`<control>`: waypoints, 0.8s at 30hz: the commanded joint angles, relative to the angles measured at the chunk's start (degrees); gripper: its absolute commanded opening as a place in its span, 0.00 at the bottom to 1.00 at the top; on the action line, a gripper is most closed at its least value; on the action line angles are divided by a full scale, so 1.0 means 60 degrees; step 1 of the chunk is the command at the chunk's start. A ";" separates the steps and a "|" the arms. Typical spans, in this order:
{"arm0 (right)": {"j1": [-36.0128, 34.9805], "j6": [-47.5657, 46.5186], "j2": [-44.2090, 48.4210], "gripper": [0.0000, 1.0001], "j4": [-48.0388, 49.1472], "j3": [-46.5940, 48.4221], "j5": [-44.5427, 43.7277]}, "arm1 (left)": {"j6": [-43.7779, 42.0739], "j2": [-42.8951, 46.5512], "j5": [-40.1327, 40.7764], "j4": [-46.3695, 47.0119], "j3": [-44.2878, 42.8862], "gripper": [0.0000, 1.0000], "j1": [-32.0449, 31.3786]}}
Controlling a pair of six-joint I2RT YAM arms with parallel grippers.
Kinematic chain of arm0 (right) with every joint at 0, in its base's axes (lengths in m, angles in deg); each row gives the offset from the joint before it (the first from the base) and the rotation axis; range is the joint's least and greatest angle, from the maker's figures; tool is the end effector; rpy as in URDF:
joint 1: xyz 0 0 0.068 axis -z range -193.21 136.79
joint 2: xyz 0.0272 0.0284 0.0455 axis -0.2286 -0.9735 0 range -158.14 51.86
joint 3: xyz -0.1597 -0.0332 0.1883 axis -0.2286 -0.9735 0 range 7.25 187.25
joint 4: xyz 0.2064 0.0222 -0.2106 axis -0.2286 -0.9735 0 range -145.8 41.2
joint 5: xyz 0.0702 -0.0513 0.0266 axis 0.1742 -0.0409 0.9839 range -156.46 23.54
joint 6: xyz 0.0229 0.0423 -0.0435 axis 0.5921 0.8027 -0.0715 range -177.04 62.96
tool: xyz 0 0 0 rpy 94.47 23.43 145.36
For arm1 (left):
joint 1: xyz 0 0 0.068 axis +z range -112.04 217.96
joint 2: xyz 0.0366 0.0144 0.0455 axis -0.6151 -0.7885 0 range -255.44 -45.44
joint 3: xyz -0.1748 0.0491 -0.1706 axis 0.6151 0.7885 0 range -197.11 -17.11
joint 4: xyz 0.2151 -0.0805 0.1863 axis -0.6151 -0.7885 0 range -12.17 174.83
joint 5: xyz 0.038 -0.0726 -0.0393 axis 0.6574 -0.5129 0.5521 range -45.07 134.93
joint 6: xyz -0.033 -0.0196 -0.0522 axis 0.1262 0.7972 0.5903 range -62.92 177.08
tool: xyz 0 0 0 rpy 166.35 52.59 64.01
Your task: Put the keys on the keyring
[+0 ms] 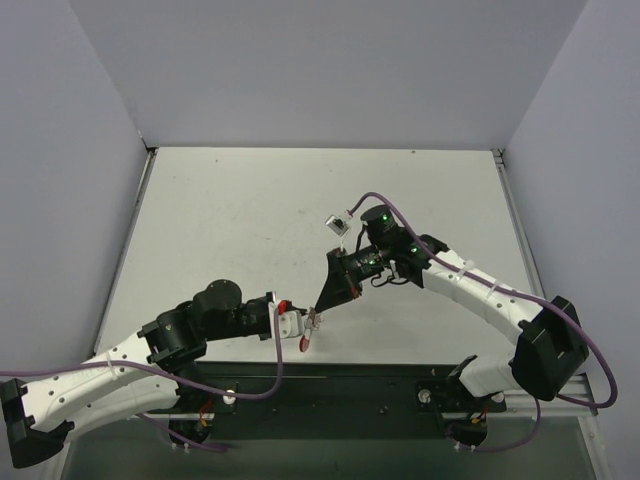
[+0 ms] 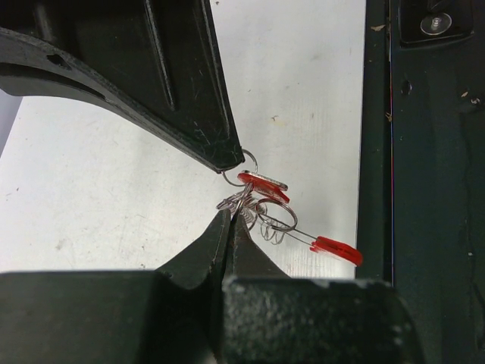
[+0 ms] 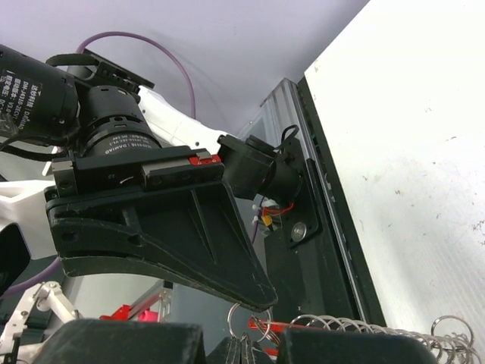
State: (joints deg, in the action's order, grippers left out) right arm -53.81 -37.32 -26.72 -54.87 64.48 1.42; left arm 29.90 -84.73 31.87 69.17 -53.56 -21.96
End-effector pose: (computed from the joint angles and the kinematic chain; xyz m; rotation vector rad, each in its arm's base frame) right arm 0.2269 0.2561 0.2587 -1.1997 1.8701 1.8246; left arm 0.1082 -0.2095 0.2721 1.4404 1.2853 -0.6016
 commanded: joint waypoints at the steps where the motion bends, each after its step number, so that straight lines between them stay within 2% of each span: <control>1: -0.0118 0.0315 0.0002 0.00 0.0585 0.0378 0.0216 | 0.0150 0.0015 0.0199 0.0764 -0.0210 0.00 -0.0018; 11: -0.0133 0.2101 -0.0056 0.00 0.2489 -0.0046 0.0318 | 0.0092 0.0000 0.1267 0.0677 -0.0283 0.00 -0.0150; 18: -0.0074 0.2381 -0.0086 0.00 0.2520 -0.0090 0.0260 | 0.0033 0.0132 0.2408 0.0516 -0.0371 0.00 -0.0252; 24: 0.0232 0.2528 0.0046 0.00 0.2534 -0.0325 0.0128 | 0.0047 0.0132 0.2791 0.0355 -0.0385 0.00 -0.0355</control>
State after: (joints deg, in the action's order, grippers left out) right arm -53.35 -24.31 -27.60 -42.32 63.52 -0.18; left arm 29.90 -84.05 44.00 70.00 -53.58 -23.65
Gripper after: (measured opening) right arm 0.024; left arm 0.020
